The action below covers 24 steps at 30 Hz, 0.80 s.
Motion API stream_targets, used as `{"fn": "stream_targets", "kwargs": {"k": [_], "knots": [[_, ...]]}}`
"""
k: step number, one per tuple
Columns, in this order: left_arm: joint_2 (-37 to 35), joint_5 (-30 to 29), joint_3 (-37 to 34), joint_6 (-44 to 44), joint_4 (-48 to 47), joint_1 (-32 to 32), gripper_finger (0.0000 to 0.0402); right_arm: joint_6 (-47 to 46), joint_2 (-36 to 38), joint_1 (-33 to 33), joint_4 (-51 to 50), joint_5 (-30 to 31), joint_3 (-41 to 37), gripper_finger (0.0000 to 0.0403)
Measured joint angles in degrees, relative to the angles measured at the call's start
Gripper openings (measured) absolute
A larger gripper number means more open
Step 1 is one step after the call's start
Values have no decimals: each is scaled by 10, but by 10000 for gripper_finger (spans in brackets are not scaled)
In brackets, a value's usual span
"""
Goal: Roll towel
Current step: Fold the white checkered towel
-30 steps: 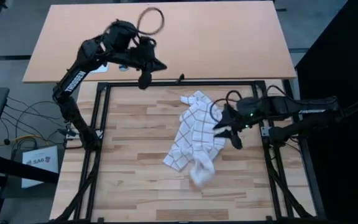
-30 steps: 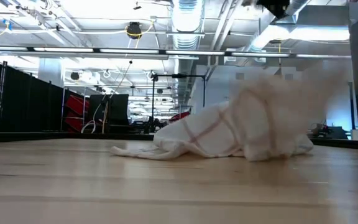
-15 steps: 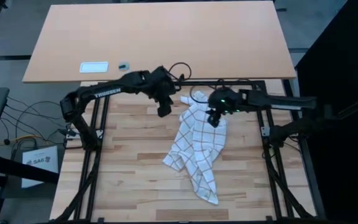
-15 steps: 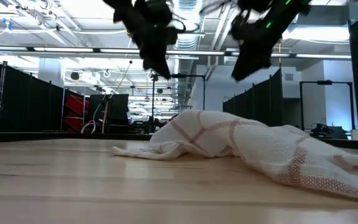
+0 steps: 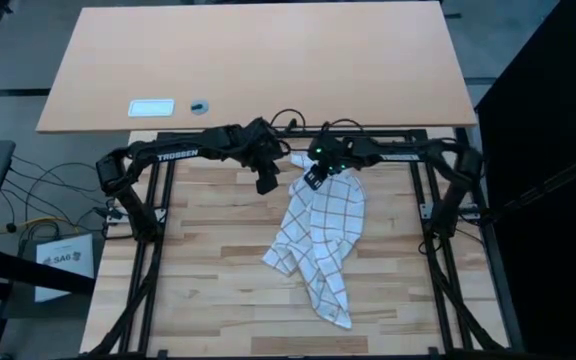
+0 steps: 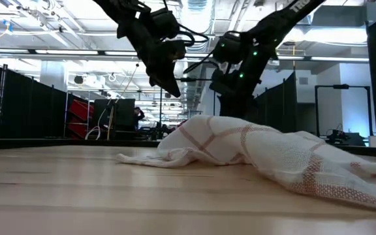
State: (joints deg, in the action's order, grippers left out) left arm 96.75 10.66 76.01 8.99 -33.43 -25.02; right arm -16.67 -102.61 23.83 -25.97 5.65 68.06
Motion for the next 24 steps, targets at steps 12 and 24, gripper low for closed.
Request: {"fn": "stream_targets", "kwargs": {"k": [12, 24], "knots": [[0, 0, 0, 26, -1, 1, 0, -9, -7, 0, -78, 20, 19, 139], [0, 0, 0, 32, -1, 2, 0, -20, -2, 9, -64, 43, 19, 139]]}}
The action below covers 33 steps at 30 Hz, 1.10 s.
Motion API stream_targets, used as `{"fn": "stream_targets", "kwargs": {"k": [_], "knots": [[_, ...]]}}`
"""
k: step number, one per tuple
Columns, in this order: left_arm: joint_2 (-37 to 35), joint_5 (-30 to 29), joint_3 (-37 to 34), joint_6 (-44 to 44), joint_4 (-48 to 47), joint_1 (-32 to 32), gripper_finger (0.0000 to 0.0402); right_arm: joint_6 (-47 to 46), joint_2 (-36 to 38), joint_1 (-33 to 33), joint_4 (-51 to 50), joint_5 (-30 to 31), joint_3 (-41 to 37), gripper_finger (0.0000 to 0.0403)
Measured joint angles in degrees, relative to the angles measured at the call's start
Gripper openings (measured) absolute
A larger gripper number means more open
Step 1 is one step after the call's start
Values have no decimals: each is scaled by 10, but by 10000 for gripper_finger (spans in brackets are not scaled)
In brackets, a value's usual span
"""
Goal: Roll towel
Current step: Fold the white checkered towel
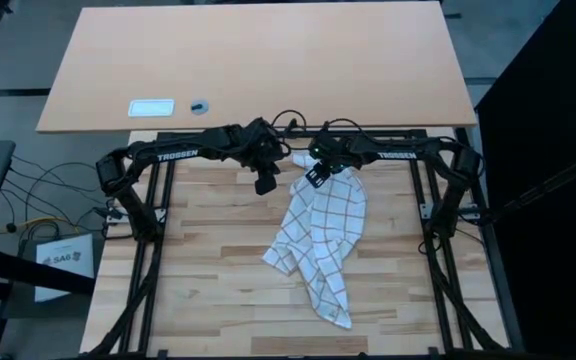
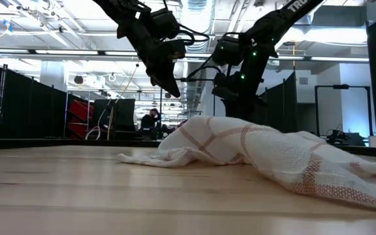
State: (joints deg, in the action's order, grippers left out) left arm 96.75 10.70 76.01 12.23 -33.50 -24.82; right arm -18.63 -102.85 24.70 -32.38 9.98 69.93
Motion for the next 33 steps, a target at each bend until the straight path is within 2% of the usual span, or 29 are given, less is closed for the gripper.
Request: {"fn": "stream_targets", "kwargs": {"k": [8, 10, 14, 19, 25, 28, 29, 33], "knots": [[0, 0, 0, 7, 0, 4, 0, 9, -15, 13, -12, 0, 0, 127], [0, 0, 0, 7, 0, 4, 0, 15, -15, 14, -13, -2, 0, 99], [0, 0, 0, 8, 1, 4, 0, 39, -15, 17, -12, -36, 0, 14], [0, 0, -1, 17, -2, 5, 0, 42, -7, 21, -13, -54, -1, 1], [0, 0, -1, 16, -5, 5, 0, 71, 58, 16, -70, -56, -1, 0], [0, 0, -2, 16, -6, 7, 0, 83, 81, 21, -61, -60, -3, 2], [0, 0, -2, 17, -6, 8, 0, 86, 82, 27, -50, -78, -3, 5], [0, 14, -2, 26, -5, 12, 0, 98, 41, 61, -47, -232, -3, 43]]}}
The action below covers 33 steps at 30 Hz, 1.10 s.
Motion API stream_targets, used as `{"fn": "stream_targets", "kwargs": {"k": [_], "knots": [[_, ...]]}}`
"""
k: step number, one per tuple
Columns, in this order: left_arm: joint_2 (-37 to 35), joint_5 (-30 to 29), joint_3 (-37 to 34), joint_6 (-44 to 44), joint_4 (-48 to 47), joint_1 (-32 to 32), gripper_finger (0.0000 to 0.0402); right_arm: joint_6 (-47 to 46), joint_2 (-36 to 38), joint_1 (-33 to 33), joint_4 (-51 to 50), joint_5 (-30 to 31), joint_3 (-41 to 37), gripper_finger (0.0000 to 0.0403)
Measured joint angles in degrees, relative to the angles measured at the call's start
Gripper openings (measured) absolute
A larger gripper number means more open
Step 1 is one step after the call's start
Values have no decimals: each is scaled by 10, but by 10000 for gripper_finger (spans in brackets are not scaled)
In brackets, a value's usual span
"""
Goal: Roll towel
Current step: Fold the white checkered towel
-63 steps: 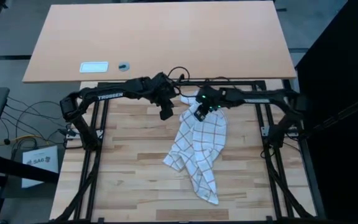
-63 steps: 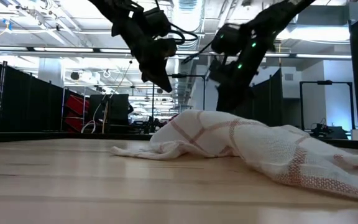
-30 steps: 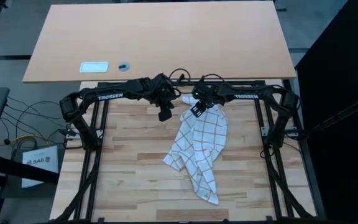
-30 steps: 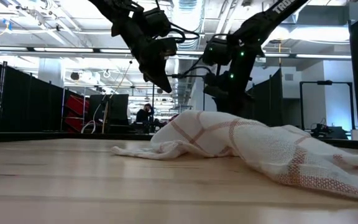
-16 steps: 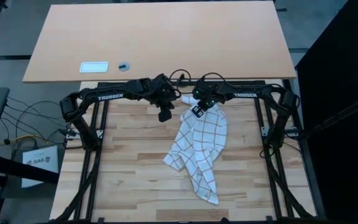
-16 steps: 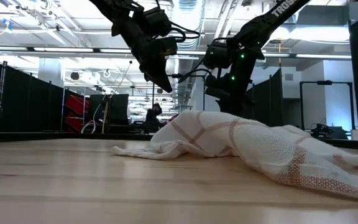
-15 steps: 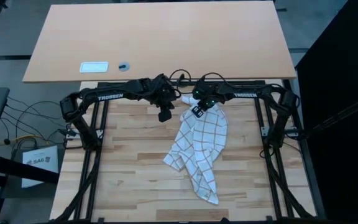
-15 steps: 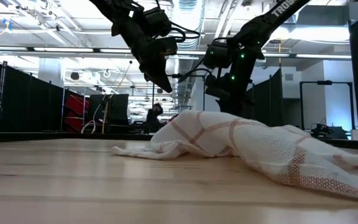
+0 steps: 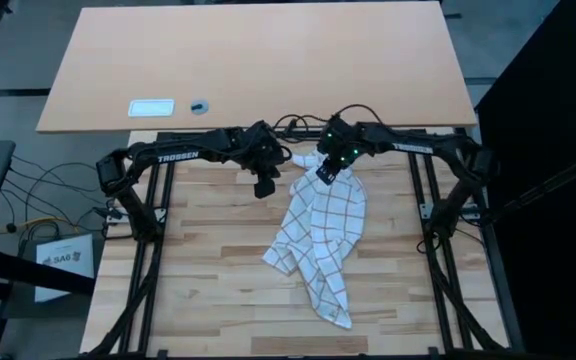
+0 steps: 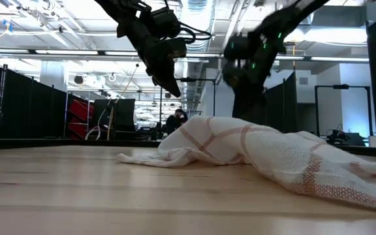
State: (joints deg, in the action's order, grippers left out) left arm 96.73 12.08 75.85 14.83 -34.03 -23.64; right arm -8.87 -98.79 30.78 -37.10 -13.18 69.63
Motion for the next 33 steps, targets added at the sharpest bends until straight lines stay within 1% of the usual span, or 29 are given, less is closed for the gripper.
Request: {"fn": "stream_targets", "kwargs": {"k": [1, 2, 5, 7, 9, 12, 16, 22, 27, 29, 30, 32, 33], "knots": [[0, 6, 0, 3, 0, 0, 0, 7, -14, 6, -5, -20, -1, 57], [0, 14, 0, 4, 0, 0, 0, 18, -25, 11, -5, -24, -1, 72], [0, 15, 0, 4, -1, 0, 0, 26, -46, 26, -4, -21, 10, 117], [0, 15, 0, 4, -1, 0, 0, 20, -48, 36, -3, -2, 17, 144], [0, 15, 0, 1, -3, 0, 0, 13, -46, 44, -5, 32, 30, 166], [0, 15, 0, 3, -5, 0, 0, 10, -45, 54, -4, 56, 54, 187], [0, 15, 0, 4, -6, 0, 0, 0, -65, 62, -1, 58, 66, 192], [0, 15, 0, 4, -10, 0, 0, -9, -107, 62, -1, 58, 66, 181], [0, 15, 0, 4, -10, 0, 0, -3, -112, 64, 10, 58, 67, 165], [0, 15, 0, 4, -11, 0, 0, 3, -112, 65, 11, 58, 67, 137], [0, 15, 0, 4, -10, 0, 0, 9, -112, 66, 11, 58, 67, 113], [0, 15, 0, 4, -10, 0, 0, 26, -111, 65, 13, 57, 67, 51], [0, 15, 0, 5, -10, 0, 0, 33, -111, 65, 14, 52, 67, 27]]}}
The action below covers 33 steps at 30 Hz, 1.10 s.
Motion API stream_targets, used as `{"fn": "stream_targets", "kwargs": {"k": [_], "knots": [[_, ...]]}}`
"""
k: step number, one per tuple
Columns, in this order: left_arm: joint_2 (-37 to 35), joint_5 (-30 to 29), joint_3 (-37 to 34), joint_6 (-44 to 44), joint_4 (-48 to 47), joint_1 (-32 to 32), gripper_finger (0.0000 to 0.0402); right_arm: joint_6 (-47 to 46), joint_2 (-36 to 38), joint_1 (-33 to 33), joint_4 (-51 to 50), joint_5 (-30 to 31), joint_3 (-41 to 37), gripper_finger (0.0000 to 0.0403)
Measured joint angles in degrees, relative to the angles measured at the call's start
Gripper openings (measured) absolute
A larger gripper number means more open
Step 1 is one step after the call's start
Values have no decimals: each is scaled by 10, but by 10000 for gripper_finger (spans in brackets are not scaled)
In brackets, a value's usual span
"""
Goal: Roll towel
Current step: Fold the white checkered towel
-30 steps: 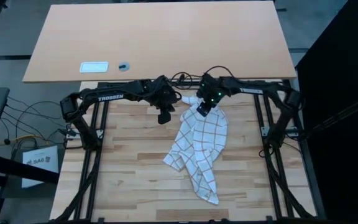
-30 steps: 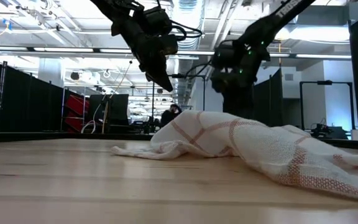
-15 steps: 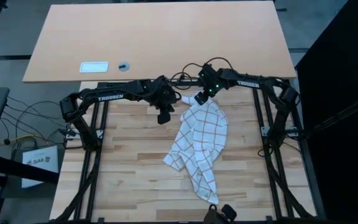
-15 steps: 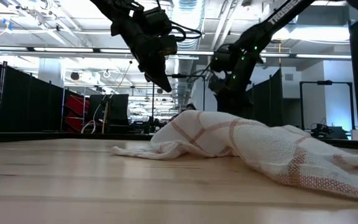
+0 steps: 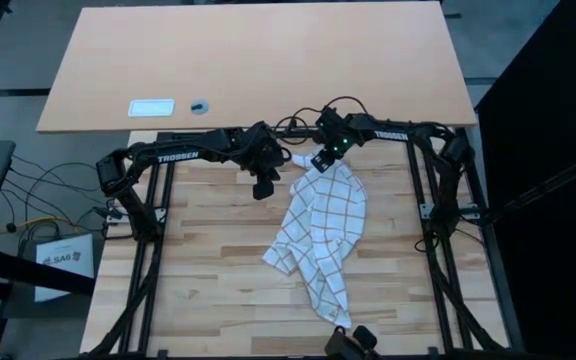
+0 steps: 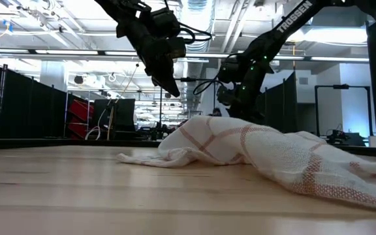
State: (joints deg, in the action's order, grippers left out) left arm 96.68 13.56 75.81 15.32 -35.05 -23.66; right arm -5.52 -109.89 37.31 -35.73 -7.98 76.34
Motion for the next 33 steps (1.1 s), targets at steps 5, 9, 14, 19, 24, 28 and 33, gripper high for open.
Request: {"fn": "stream_targets", "kwargs": {"k": [5, 9, 14, 19, 24, 28, 33], "knots": [[0, 0, 0, 1, 0, 0, 0, 11, 10, 0, -6, -9, 0, 3], [0, 0, 0, 1, 1, 0, 0, 20, 74, 3, -27, -10, -1, 2], [0, 1, 0, 0, 9, 0, 0, 29, 192, 19, -82, -7, -1, 1], [0, 1, 0, -2, 36, 6, 0, 27, 307, 26, -151, -5, 0, 0], [0, 2, 0, -12, 61, 19, 0, 6, 414, 25, -245, 28, 0, 0], [0, 2, 0, -14, 61, 32, 0, -24, 488, 24, -335, 63, 0, 0], [0, 2, 0, -8, 81, 46, 0, -70, 556, 30, -380, 103, -31, 8]]}}
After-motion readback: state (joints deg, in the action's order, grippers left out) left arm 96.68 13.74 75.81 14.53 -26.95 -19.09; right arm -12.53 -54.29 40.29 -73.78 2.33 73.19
